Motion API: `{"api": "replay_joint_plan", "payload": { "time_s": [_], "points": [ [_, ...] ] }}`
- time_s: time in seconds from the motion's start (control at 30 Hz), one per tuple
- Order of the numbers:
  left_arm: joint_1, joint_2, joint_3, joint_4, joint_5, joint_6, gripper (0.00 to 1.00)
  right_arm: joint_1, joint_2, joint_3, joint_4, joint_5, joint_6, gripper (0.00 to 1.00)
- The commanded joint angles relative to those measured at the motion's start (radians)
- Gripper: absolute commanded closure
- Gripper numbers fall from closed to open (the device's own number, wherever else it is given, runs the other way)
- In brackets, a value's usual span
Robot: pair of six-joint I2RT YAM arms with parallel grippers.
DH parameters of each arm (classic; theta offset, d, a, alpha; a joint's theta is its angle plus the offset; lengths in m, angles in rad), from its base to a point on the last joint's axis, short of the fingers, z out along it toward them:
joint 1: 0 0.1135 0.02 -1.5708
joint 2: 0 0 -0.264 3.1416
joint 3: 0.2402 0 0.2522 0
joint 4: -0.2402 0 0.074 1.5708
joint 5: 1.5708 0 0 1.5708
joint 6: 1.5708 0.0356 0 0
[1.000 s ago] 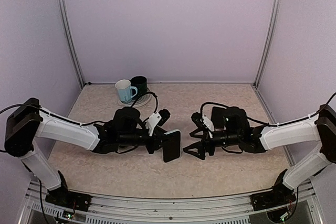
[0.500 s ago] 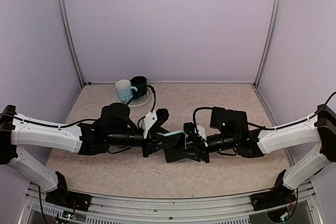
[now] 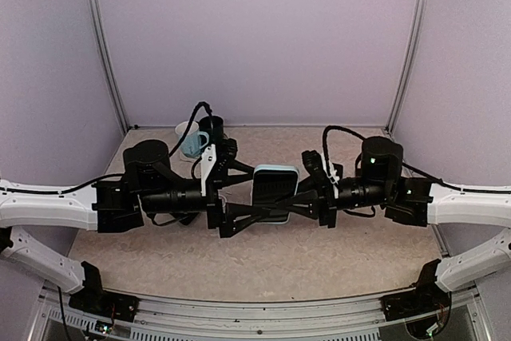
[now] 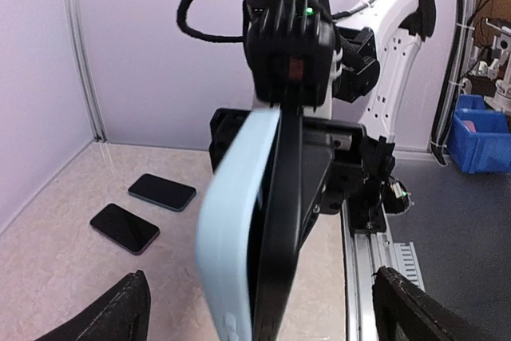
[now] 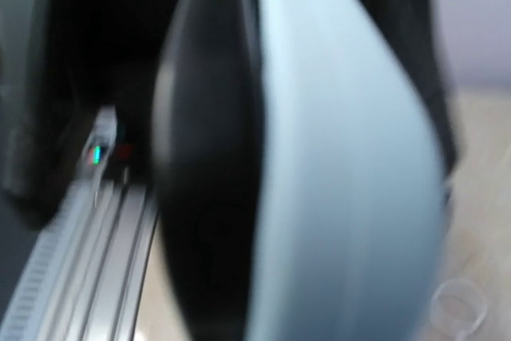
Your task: Put the phone into the phone case
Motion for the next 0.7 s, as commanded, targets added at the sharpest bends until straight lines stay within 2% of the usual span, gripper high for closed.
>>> {"api": "replay_joint_plan", "payload": {
  "time_s": [0.0,0.07,0.23,0.3,0.33,0.57,0.6,0.67],
  "points": [
    [-0.018,-0.07,-0.064,0.111,-0.034,-0.031,0.05,-0.001,-0.091,0.105,-0.006,-0.026,0.056,1.0],
    [-0.033,-0.065,-0.064,0.114,-0.028,-0.025,0.11,-0.001,-0.096,0.137,-0.028,-0.048,0.051,1.0],
    [-0.04,-0.014,-0.011,0.056,-0.057,0.001,0.67,-0.001,-0.11,0.164,-0.012,-0.072,0.041,1.0],
    [-0.041,-0.006,-0.008,0.052,-0.049,0.021,0.96,-0.001,-0.112,0.181,-0.025,-0.072,0.042,1.0],
    [-0.043,-0.005,-0.007,0.051,-0.052,0.024,1.0,-0.001,-0.111,0.193,-0.046,-0.071,0.039,1.0],
    [-0.047,-0.022,-0.031,0.081,-0.049,0.018,1.0,-0.001,-0.124,0.215,-0.109,-0.081,0.01,1.0],
    [-0.048,-0.021,-0.025,0.065,-0.046,0.017,0.91,-0.001,-0.124,0.217,-0.128,-0.086,-0.004,1.0],
    [-0.048,-0.028,-0.007,0.029,-0.062,0.015,0.46,-0.001,-0.124,0.215,-0.172,-0.077,-0.038,1.0]
  ]
}}
